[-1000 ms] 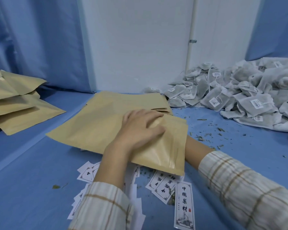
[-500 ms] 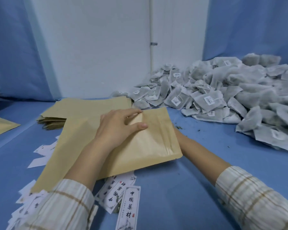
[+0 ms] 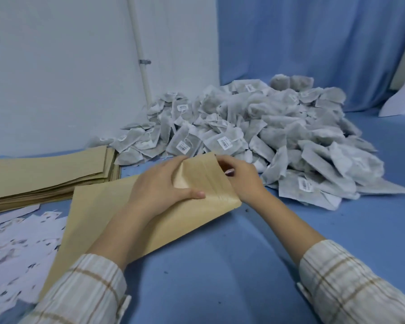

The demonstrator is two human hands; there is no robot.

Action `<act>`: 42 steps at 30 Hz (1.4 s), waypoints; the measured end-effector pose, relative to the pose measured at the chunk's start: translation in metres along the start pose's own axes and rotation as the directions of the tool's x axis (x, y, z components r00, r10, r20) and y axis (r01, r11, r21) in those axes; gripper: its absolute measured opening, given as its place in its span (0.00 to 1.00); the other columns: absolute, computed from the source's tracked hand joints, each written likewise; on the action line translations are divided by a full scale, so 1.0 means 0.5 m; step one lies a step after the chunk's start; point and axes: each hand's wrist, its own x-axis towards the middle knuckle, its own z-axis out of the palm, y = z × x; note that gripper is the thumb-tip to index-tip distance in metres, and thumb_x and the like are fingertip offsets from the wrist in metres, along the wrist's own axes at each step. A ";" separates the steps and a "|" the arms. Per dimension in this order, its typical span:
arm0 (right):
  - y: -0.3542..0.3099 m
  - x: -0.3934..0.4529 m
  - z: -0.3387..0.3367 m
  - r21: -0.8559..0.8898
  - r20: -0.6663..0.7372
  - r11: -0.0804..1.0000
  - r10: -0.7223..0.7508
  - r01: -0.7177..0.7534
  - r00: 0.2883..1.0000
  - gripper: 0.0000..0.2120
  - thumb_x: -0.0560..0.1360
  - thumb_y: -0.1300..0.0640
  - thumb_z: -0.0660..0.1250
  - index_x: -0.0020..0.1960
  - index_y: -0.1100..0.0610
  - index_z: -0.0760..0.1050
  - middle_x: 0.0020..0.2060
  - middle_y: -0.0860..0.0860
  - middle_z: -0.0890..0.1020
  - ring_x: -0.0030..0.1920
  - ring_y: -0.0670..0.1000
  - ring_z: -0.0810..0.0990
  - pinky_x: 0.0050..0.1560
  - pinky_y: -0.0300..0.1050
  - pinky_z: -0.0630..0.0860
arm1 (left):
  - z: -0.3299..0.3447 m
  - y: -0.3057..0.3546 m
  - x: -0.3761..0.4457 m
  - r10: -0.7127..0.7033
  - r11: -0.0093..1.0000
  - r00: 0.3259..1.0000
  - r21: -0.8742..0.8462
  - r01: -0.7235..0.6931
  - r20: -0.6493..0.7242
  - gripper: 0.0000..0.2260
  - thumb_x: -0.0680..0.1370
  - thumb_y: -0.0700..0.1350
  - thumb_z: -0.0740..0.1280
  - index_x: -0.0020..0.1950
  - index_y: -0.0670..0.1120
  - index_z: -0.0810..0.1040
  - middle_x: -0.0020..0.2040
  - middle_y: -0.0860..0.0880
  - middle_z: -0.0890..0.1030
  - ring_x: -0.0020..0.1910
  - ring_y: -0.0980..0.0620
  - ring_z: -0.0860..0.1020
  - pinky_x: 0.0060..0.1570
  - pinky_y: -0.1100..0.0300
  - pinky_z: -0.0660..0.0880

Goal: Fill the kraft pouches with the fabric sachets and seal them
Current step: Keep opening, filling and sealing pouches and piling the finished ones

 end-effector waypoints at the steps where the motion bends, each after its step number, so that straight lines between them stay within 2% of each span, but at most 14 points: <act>1: 0.015 0.004 -0.007 -0.055 -0.032 0.999 0.001 -0.003 0.999 0.11 0.74 0.59 0.67 0.54 0.51 0.80 0.44 0.46 0.83 0.40 0.40 0.77 0.41 0.24 0.69 | 0.007 -0.006 0.006 -0.019 0.999 0.999 0.040 0.020 -0.032 0.42 0.59 0.70 0.72 0.71 0.63 0.64 0.68 0.58 0.72 0.67 0.53 0.68 0.63 0.52 0.68; 6: 0.081 0.049 -0.009 -0.323 -0.024 0.930 0.174 -0.173 0.984 0.19 0.75 0.54 0.63 0.66 0.53 0.70 0.54 0.55 0.77 0.55 0.54 0.76 0.51 0.43 0.71 | 0.013 -0.045 0.038 -0.092 0.988 0.983 0.107 0.110 -0.162 0.41 0.58 0.72 0.70 0.69 0.62 0.65 0.64 0.52 0.75 0.63 0.48 0.72 0.52 0.54 0.67; 8: 0.091 0.071 0.002 -0.324 -0.049 0.906 0.272 -0.273 0.961 0.25 0.74 0.48 0.64 0.69 0.51 0.64 0.55 0.58 0.75 0.58 0.59 0.74 0.53 0.49 0.73 | 0.013 -0.060 0.051 -0.108 0.986 0.979 0.107 0.128 -0.172 0.42 0.57 0.73 0.69 0.68 0.62 0.65 0.63 0.52 0.76 0.62 0.48 0.72 0.51 0.54 0.67; 11: 0.094 0.102 0.026 -0.310 -0.096 0.888 0.325 -0.339 0.941 0.32 0.70 0.42 0.68 0.70 0.50 0.62 0.56 0.58 0.75 0.59 0.59 0.73 0.53 0.49 0.71 | 0.023 -0.075 0.064 -0.115 0.982 0.977 0.126 0.139 -0.181 0.43 0.56 0.73 0.69 0.69 0.61 0.67 0.64 0.52 0.75 0.64 0.49 0.71 0.58 0.53 0.67; 14: 0.102 0.112 0.044 -0.258 -0.100 0.914 0.296 -0.312 0.950 0.28 0.72 0.52 0.69 0.69 0.53 0.65 0.56 0.59 0.74 0.57 0.58 0.74 0.52 0.44 0.70 | 0.035 -0.082 0.074 -0.112 0.979 0.975 0.147 0.141 -0.191 0.43 0.57 0.72 0.70 0.70 0.59 0.67 0.68 0.53 0.72 0.68 0.50 0.68 0.63 0.52 0.64; 17: 0.114 0.117 0.041 -0.181 -0.151 0.932 0.288 -0.313 0.946 0.10 0.74 0.55 0.68 0.51 0.59 0.75 0.42 0.57 0.78 0.47 0.56 0.75 0.40 0.39 0.63 | 0.037 -0.091 0.079 -0.131 0.982 0.972 0.111 0.155 -0.193 0.41 0.58 0.71 0.70 0.68 0.60 0.69 0.67 0.53 0.73 0.67 0.50 0.68 0.62 0.53 0.64; 19: 0.121 0.117 0.036 -0.189 -0.136 0.927 0.302 -0.324 0.943 0.14 0.76 0.54 0.66 0.34 0.58 0.71 0.29 0.53 0.72 0.39 0.54 0.71 0.34 0.40 0.57 | 0.031 -0.097 0.078 -0.168 0.982 0.966 0.057 0.183 -0.199 0.39 0.57 0.71 0.71 0.67 0.62 0.71 0.65 0.53 0.75 0.65 0.49 0.70 0.58 0.53 0.67; 22: 0.128 0.116 0.026 -0.132 -0.152 0.953 0.252 -0.272 0.956 0.12 0.77 0.55 0.64 0.39 0.59 0.80 0.31 0.51 0.77 0.39 0.51 0.73 0.34 0.38 0.60 | 0.020 -0.104 0.075 -0.186 0.982 0.956 0.000 0.191 -0.227 0.36 0.57 0.71 0.71 0.63 0.65 0.73 0.58 0.56 0.79 0.58 0.49 0.74 0.48 0.55 0.68; 24: 0.130 0.116 0.015 -0.043 -0.202 0.978 0.192 -0.204 0.960 0.08 0.76 0.55 0.66 0.45 0.56 0.83 0.35 0.49 0.81 0.41 0.49 0.77 0.41 0.36 0.67 | 0.008 -0.107 0.077 -0.188 0.982 0.951 -0.030 0.186 -0.246 0.33 0.56 0.72 0.71 0.60 0.66 0.74 0.49 0.59 0.80 0.50 0.52 0.73 0.43 0.56 0.67; 27: 0.128 0.117 -0.002 0.245 -0.181 0.961 0.176 -0.129 0.967 0.05 0.73 0.57 0.70 0.46 0.54 0.83 0.31 0.42 0.83 0.37 0.44 0.82 0.46 0.35 0.75 | -0.011 -0.113 0.076 -0.209 0.977 0.947 -0.095 0.191 -0.244 0.32 0.54 0.72 0.70 0.57 0.68 0.75 0.41 0.65 0.75 0.47 0.55 0.71 0.42 0.57 0.68; 30: 0.115 0.114 -0.007 0.401 -0.145 0.915 0.115 -0.048 0.983 0.07 0.70 0.60 0.72 0.42 0.48 0.83 0.34 0.41 0.84 0.38 0.43 0.83 0.49 0.36 0.78 | -0.024 -0.116 0.072 -0.209 0.974 0.950 -0.133 0.182 -0.232 0.35 0.51 0.73 0.68 0.57 0.68 0.75 0.46 0.64 0.77 0.50 0.56 0.71 0.46 0.57 0.68; 36: 0.059 0.093 0.035 0.377 -0.140 0.911 -0.125 0.169 0.982 0.12 0.67 0.67 0.73 0.47 0.55 0.82 0.35 0.42 0.83 0.38 0.38 0.81 0.45 0.29 0.76 | -0.026 -0.102 0.069 -0.179 0.963 0.971 -0.230 0.140 -0.159 0.39 0.48 0.71 0.70 0.59 0.66 0.76 0.56 0.61 0.78 0.56 0.58 0.73 0.51 0.59 0.68; 39: 0.023 0.090 0.069 0.391 -0.018 0.910 -0.139 0.135 0.990 0.10 0.67 0.71 0.72 0.45 0.60 0.82 0.38 0.44 0.82 0.39 0.39 0.80 0.44 0.33 0.77 | -0.018 -0.085 0.073 -0.147 0.961 0.980 -0.254 0.110 -0.133 0.39 0.47 0.71 0.70 0.59 0.67 0.76 0.57 0.62 0.78 0.56 0.60 0.72 0.52 0.61 0.67; 42: -0.003 0.101 0.075 0.270 0.424 0.961 -0.063 -0.059 0.904 0.16 0.74 0.70 0.63 0.35 0.51 0.74 0.26 0.35 0.77 0.28 0.33 0.73 0.32 0.29 0.70 | -0.013 -0.080 0.074 -0.131 0.961 0.983 -0.261 0.095 -0.125 0.38 0.47 0.71 0.70 0.58 0.68 0.76 0.56 0.63 0.78 0.55 0.60 0.73 0.50 0.61 0.70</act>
